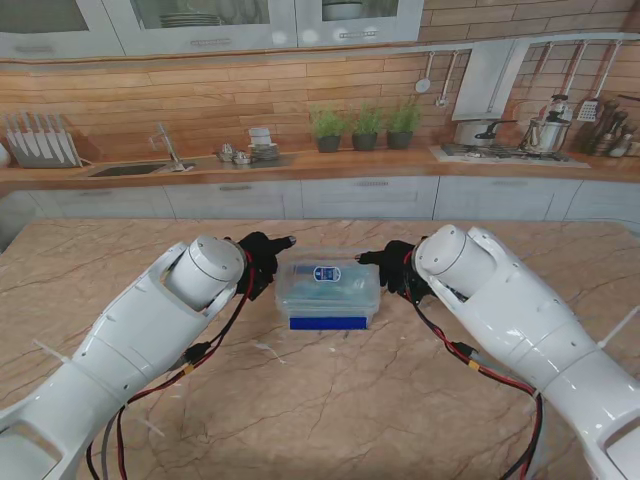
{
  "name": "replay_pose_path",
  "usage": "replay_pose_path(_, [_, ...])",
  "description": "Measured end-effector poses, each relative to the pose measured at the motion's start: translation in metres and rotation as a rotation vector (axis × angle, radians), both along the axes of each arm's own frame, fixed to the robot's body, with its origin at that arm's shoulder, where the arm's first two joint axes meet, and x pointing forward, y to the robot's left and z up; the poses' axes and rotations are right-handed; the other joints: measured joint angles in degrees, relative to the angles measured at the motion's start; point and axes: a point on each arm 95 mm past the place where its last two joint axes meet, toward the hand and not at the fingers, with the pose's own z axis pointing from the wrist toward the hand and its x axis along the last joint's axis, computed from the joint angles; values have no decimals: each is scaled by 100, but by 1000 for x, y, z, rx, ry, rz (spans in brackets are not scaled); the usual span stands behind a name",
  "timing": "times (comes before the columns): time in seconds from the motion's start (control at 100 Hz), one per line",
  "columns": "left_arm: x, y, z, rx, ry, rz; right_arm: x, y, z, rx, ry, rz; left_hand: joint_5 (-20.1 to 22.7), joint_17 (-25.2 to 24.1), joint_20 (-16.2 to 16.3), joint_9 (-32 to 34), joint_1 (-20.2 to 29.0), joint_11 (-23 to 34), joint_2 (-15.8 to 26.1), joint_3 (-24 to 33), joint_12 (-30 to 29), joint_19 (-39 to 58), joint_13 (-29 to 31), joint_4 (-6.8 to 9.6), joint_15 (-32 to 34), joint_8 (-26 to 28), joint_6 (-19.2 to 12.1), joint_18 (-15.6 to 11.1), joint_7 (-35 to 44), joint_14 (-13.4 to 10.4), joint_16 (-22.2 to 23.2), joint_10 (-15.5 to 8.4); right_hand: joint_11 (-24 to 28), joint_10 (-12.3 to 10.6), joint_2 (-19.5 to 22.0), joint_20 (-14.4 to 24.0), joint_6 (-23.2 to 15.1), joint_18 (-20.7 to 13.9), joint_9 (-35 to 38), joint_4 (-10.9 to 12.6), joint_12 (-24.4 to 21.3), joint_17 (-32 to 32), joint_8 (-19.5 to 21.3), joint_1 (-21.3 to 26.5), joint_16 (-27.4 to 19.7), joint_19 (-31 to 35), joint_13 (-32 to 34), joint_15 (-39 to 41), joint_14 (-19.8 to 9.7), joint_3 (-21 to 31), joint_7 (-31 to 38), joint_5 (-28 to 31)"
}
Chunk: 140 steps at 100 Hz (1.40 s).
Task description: Fold the bubble film and place it into the plastic crate
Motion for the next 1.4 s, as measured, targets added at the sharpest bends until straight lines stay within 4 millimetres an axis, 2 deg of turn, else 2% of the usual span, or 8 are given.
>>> replay_pose_path(0.3, [1,-1,-5,54,35,-18,1,2,-6,-1,33,-14,-2,-65,-4,-19,9,0,-133,3,0,-3,-56,0,-17,2,-132,-89,0,-79,-12,-122,2,-20,2,0,-1,-61,-121,18,0,-150,-119,-136,1,2,-153,1,-17,13,-9,-186])
replay_pose_path(0.46, [-1,-2,-8,115,27,-28,-1,3,-6,-5,34,-22,-7,-78,-7,-106,9,-1,-133,3,0,-18,-85,0,-21,3,-460,-126,0,-123,-24,-386,2,-20,4,0,-94,-62,-124,20,0,-152,-124,-130,1,2,-156,1,-17,116,-9,-243])
replay_pose_path(0.6, [-3,-2,-10,130,49,-43,-4,3,-8,-17,34,-28,-124,-90,-18,-157,9,-11,-256,3,0,-60,-89,0,-77,5,-499,-164,0,-147,-35,-433,2,-20,4,0,-249,-63,-127,20,0,-156,-192,-130,1,2,-157,1,-17,116,-9,-249])
replay_pose_path(0.85, [-6,0,-12,167,52,-64,-11,2,-14,-36,54,-41,-162,-90,-80,-209,67,-23,-630,14,1,-63,-89,58,-81,29,-839,-260,4,-259,-49,-630,2,-20,4,0,-405,-72,-167,20,0,-205,-246,-130,1,2,-207,-2,-18,116,-97,-314])
replay_pose_path(0.92, [-7,0,-12,172,46,-63,-13,2,-17,-43,61,-48,-162,-85,-81,-208,67,-23,-674,68,3,-63,-89,58,-81,5,-877,-276,4,-266,-52,-635,2,-20,4,0,-554,-72,-167,20,0,-207,-270,-130,1,2,-207,-2,-18,116,-141,-317])
replay_pose_path(1.04, [-8,1,-13,188,12,-35,-16,1,-22,-62,65,-58,-162,-75,-82,-208,67,-23,-674,71,10,-64,-89,58,-81,-75,-1228,-278,4,-266,-55,-638,2,-20,4,0,-993,-74,-168,20,0,-208,-300,-130,1,2,-208,-3,-18,116,-196,-392])
replay_pose_path(1.24, [-11,3,-14,170,-5,-2,-23,-1,-24,-74,63,-61,-162,-75,-82,-208,66,-23,-595,70,13,-64,-89,58,-81,-150,-1359,-279,6,-266,-57,-639,-2,-20,4,0,-1363,-74,-168,20,0,-225,-416,-130,1,2,-211,-34,-18,116,-279,-455])
replay_pose_path(1.4, [-17,4,-11,171,-40,11,-23,-9,-19,-104,1,-65,-162,-122,-82,-208,65,-23,-548,69,15,-64,-89,58,-81,-211,-1420,-279,7,-266,-57,-639,-292,-15,4,-5,-1488,-154,-415,20,-144,-619,-478,-130,-3,-221,-559,-460,16,116,-416,-435])
